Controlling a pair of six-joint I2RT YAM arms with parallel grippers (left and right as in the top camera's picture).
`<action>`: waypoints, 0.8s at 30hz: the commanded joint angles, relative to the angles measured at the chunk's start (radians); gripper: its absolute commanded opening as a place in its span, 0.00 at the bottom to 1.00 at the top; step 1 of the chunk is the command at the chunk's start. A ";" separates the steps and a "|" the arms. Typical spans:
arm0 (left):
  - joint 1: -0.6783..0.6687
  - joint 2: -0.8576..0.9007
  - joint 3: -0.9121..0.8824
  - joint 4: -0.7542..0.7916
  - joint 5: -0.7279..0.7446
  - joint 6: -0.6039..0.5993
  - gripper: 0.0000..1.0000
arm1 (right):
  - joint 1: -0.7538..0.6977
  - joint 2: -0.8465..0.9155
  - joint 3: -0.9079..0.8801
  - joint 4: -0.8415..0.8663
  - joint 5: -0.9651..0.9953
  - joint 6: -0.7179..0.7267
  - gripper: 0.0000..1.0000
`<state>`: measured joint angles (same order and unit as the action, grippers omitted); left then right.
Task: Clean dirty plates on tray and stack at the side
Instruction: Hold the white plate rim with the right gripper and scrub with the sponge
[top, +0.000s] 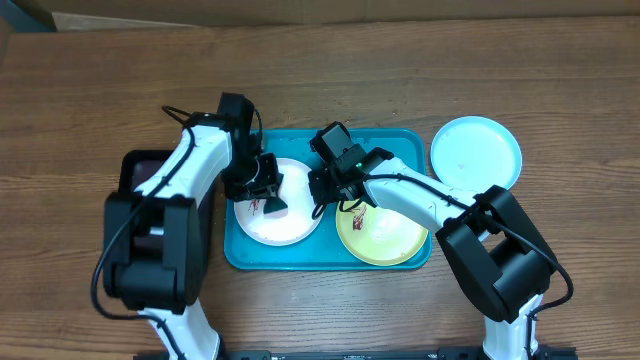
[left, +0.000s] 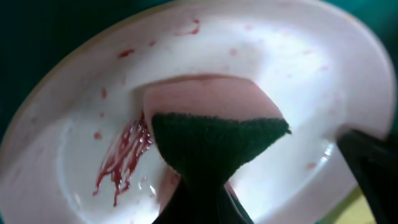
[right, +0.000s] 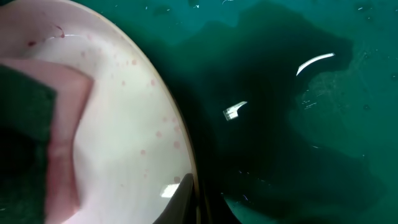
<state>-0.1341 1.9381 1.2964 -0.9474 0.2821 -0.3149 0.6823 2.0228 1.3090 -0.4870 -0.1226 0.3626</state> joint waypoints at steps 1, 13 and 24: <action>-0.001 0.057 -0.005 0.003 -0.013 0.008 0.04 | -0.004 0.002 0.029 0.005 0.018 0.000 0.04; 0.014 0.108 0.083 -0.160 -0.626 -0.131 0.04 | -0.004 0.002 0.029 0.005 0.018 0.000 0.04; 0.014 0.108 0.420 -0.303 -0.251 -0.026 0.04 | -0.004 0.002 0.029 0.005 0.018 0.000 0.05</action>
<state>-0.1284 2.0426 1.6569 -1.2697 -0.1875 -0.4355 0.6865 2.0289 1.3251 -0.4881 -0.1230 0.3656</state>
